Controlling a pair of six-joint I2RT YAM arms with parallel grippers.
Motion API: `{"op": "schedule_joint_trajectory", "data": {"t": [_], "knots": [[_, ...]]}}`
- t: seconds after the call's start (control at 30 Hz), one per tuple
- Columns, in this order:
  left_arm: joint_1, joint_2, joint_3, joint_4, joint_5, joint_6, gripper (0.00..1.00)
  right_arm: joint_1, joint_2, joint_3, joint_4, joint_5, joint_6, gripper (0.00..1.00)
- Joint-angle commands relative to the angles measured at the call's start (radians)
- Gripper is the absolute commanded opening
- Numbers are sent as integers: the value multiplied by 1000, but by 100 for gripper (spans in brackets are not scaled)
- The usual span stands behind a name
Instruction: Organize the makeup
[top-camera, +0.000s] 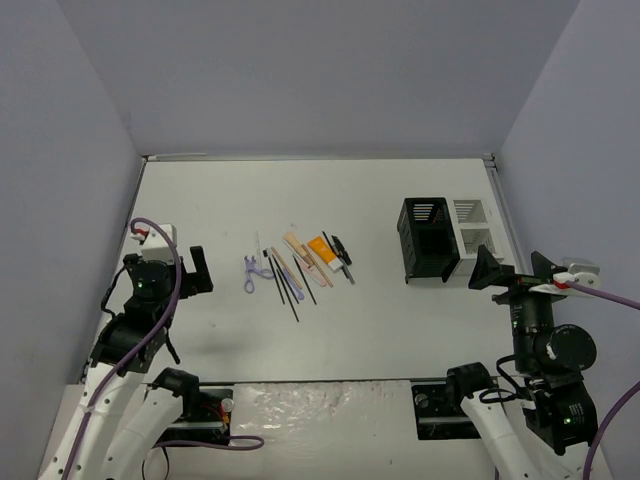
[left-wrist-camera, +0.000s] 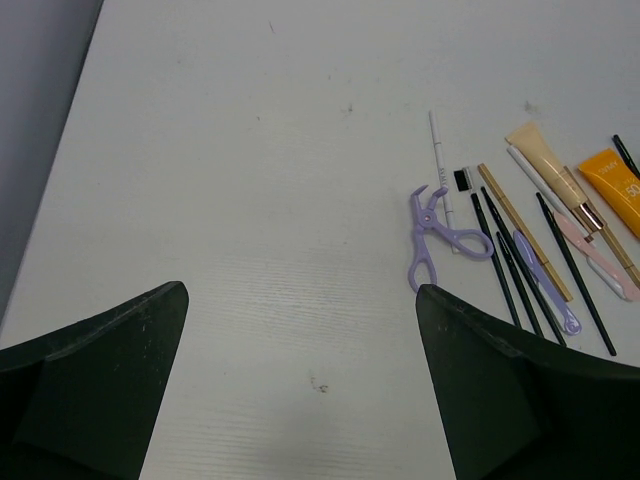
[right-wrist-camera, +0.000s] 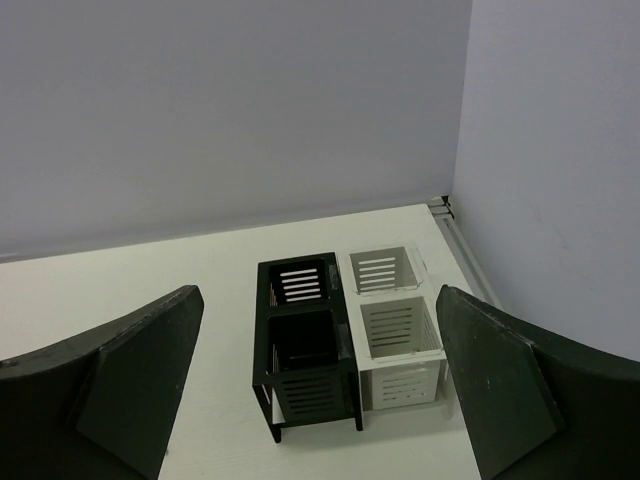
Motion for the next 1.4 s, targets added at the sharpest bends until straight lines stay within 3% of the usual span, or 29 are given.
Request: {"op": "schedule_joint_trajectory", "data": {"t": [0.0, 0.2, 0.47, 0.87, 1.03, 1.37], "knots": [[6, 96, 80, 25, 60, -47, 97, 3, 34, 29, 35, 17, 12, 100], [6, 287, 157, -37, 131, -106, 97, 3, 22, 21, 28, -27, 20, 100], [3, 524, 203, 9, 230, -188, 97, 3, 75, 12, -1, -110, 55, 100], [-74, 840, 273, 139, 157, -297, 97, 5, 20, -40, -18, -73, 91, 100], [-75, 968, 315, 177, 133, -301, 87, 5, -23, -64, -16, -66, 90, 100], [-68, 1062, 371, 193, 86, -280, 75, 8, -104, -114, -8, -36, 102, 100]]}}
